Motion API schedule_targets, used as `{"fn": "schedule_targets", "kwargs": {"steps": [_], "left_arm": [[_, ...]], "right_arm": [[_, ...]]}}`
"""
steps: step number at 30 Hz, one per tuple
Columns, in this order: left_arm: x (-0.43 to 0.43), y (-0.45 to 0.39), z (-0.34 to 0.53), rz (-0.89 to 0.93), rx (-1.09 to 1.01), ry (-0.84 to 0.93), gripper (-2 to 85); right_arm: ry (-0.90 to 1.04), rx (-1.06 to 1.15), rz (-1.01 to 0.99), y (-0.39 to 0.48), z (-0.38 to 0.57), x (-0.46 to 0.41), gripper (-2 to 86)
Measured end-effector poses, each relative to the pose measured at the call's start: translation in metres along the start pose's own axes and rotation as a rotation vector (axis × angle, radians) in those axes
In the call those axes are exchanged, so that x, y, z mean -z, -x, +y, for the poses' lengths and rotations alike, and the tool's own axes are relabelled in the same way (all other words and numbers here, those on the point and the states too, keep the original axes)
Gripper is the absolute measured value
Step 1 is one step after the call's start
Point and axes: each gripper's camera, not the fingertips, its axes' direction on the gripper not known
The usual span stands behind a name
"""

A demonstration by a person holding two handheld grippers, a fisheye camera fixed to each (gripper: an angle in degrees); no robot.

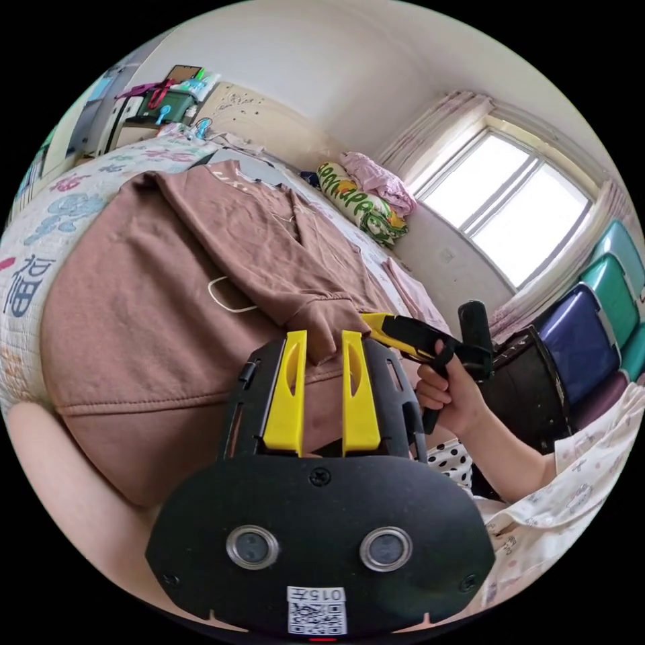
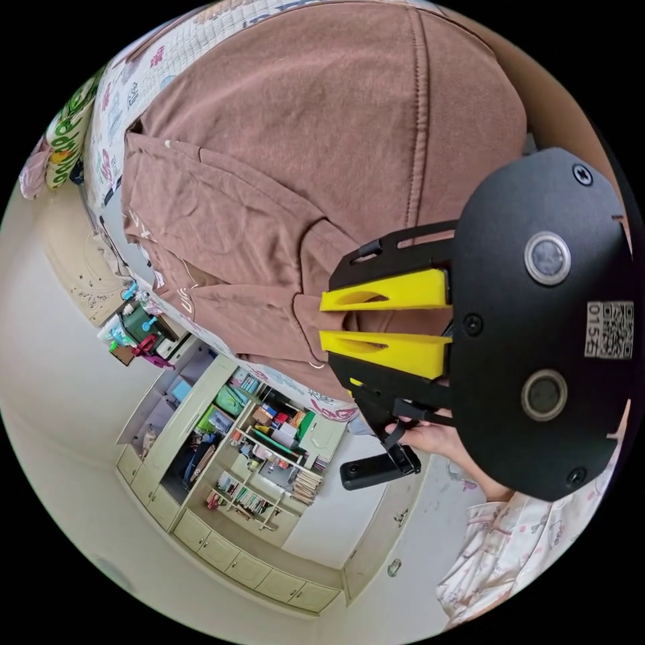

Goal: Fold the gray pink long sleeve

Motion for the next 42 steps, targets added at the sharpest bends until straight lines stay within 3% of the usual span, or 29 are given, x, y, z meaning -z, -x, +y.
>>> {"fn": "schedule_targets", "kwargs": {"steps": [9, 23, 32, 42], "left_arm": [[-0.002, -0.002, -0.009, -0.09, -0.019, 0.057, 3.7], [-0.005, -0.014, -0.019, -0.192, -0.167, 0.117, 1.7], [-0.014, -0.032, -0.013, -0.306, -0.26, 0.118, 1.7], [-0.023, -0.02, -0.012, -0.31, -0.293, 0.133, 2.9]], "right_arm": [[0.008, -0.017, 0.096, 0.004, 0.021, -0.016, 0.7], [0.104, 0.219, 0.284, 0.051, 0.07, -0.081, 0.3], [0.052, 0.427, 0.507, 0.11, 0.133, -0.129, 0.3], [0.016, 0.467, 0.54, 0.155, 0.166, -0.147, 1.4]]}}
